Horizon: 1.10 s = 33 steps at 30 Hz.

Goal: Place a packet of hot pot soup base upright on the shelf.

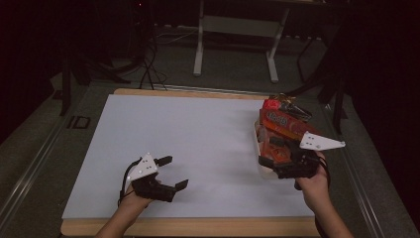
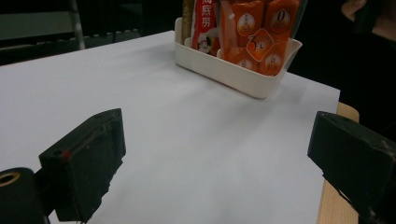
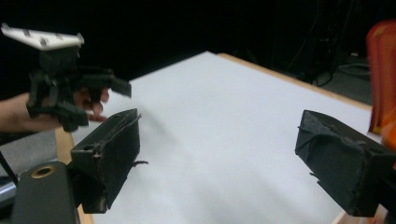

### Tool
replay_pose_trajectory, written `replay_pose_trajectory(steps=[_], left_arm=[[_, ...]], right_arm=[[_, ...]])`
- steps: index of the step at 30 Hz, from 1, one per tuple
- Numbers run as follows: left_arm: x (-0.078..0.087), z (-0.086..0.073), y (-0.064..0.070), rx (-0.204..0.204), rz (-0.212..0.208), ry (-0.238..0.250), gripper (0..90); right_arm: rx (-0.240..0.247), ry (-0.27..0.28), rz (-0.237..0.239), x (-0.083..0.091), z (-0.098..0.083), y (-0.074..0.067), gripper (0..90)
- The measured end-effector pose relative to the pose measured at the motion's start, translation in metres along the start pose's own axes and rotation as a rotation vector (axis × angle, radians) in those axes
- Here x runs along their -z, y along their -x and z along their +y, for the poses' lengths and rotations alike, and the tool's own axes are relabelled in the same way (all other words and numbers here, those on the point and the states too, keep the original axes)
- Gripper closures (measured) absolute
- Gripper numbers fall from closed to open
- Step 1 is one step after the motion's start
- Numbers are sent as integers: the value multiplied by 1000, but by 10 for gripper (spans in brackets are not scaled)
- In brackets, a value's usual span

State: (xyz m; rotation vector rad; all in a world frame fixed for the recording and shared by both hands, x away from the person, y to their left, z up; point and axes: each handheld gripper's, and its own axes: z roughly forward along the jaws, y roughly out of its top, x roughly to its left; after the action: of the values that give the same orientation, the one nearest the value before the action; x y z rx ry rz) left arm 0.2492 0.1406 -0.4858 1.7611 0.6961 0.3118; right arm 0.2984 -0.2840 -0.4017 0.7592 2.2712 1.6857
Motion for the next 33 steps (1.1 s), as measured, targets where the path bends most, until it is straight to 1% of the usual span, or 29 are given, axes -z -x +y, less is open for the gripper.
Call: replay_pose_trajectory(steps=[3,5,7,9,11,13,14,16,18,23,28,33], left_arm=[[0,0,1,-3,2,-2,48],[1,-1,2,-4,-1,-2,48],[1,-1,2,-16,1,-5,48],[1,-1,2,-13,-4,-4,48],[1,-1,2,-5,-9,3,48],[1,-1,2,-8,-11,5,48],[1,-1,2,-8,-11,5,48],[2,-1,2,-13,-12,6,48],[2,-2,3,-17,-11,3,48],[3,-2,3,-18,-11,4,48],[3,-3,3,-19,-13,5,48],[3,-4,4,-18,-14,4,48]], right_arm=[[-19,-15,9,-5,-12,-1,137],[-26,-14,11,-7,-20,-2,137],[-38,-17,17,-9,-27,-3,137],[-37,-23,24,-11,-34,-4,138],[-26,-33,14,-13,-40,-5,138],[-16,-45,6,-14,-44,-7,138],[-16,-45,6,-14,-44,-7,138],[-15,-48,15,-15,-51,-9,138],[-12,-55,12,-15,-54,-10,138],[-16,-66,9,-9,-64,-12,138],[-3,-53,22,-2,-68,-11,139],[6,-61,15,1,-71,-11,141]])
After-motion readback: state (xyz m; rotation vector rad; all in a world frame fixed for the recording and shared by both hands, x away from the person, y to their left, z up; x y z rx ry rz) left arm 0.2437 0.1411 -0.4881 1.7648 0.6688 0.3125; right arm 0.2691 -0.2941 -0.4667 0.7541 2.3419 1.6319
